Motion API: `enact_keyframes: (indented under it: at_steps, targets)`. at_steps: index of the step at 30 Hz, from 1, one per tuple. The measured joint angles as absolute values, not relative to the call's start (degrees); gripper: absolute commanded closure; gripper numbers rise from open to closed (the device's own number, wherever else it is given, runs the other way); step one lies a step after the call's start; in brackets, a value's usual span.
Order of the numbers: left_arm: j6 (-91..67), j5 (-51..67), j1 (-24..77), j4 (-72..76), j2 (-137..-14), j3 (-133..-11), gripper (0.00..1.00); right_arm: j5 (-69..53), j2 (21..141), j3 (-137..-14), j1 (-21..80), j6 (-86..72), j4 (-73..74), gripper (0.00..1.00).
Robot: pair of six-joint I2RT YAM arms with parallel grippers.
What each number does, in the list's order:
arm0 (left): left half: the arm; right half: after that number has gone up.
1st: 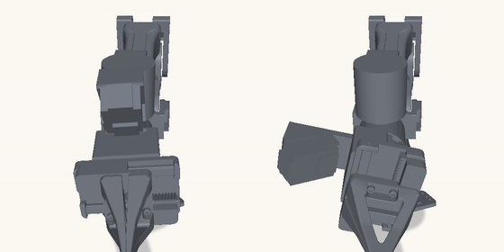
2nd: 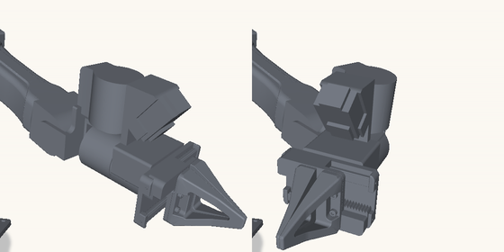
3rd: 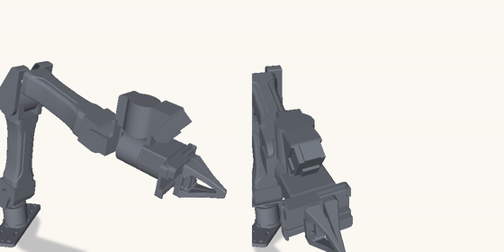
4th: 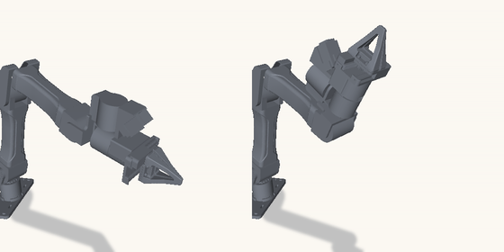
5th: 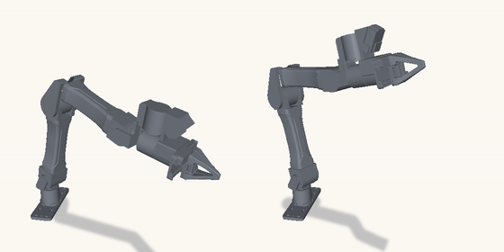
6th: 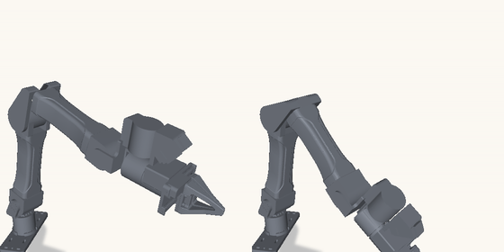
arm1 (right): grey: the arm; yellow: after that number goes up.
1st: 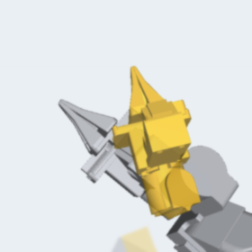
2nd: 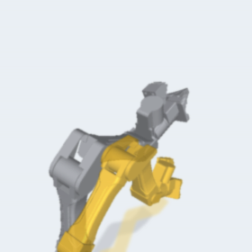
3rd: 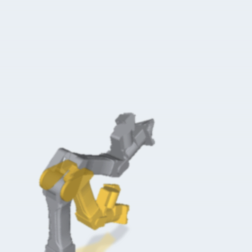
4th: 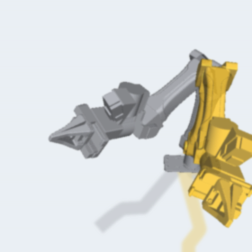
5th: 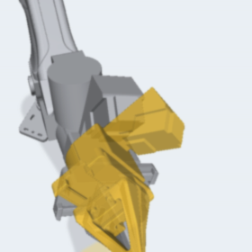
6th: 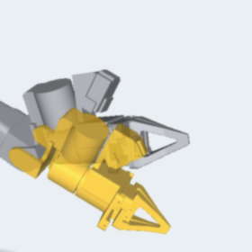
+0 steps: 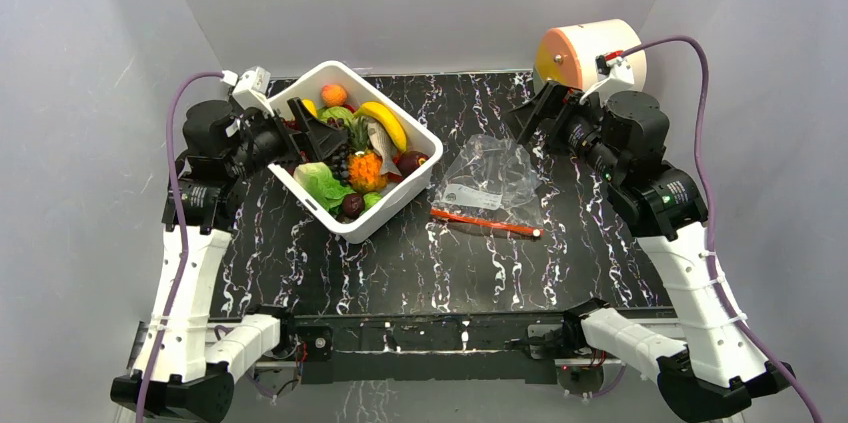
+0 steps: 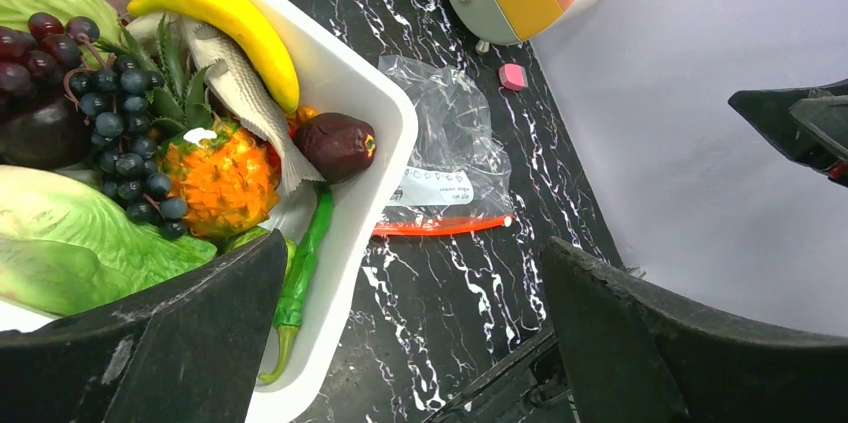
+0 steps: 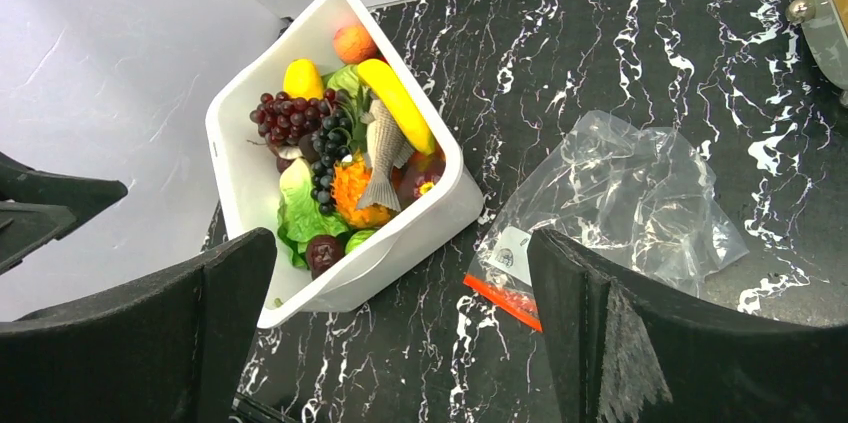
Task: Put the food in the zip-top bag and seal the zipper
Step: Pick up the fake fruit from the bin.
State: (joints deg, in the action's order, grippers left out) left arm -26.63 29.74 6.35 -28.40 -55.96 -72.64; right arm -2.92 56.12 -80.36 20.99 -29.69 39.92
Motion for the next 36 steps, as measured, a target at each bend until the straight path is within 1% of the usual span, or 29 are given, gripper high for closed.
enact_keyframes:
  at_steps: [13,17,20,24,27,32,36]
  targets:
    - [-25.4,25.8,6.3,-31.6,-55.9,-72.6,0.02,-2.8,54.3,-76.9,21.0,-29.7,39.3,0.02]
    - [-24.9,22.9,6.3,-32.2,-56.9,-72.6,0.02,-3.0,54.4,-75.5,21.0,-29.6,38.8,0.02]
    - [-24.5,19.1,6.3,-32.8,-58.9,-72.7,0.02,-3.3,54.5,-74.7,21.0,-29.5,38.9,0.02]
    - [-23.9,13.2,6.3,-34.4,-64.7,-74.5,0.02,-3.5,54.3,-72.3,21.0,-29.3,38.4,0.02]
    - [-23.0,9.8,6.3,-34.8,-69.6,-75.7,0.09,-3.6,53.8,-69.1,21.0,-29.2,38.3,0.03]
    - [-20.8,8.4,6.3,-35.3,-75.0,-75.8,0.16,-2.2,53.0,-62.7,21.0,-29.4,38.1,0.12]
    - [-19.4,10.0,6.4,-35.3,-75.6,-75.7,0.20,0.1,52.9,-58.1,21.0,-28.9,37.9,0.26]
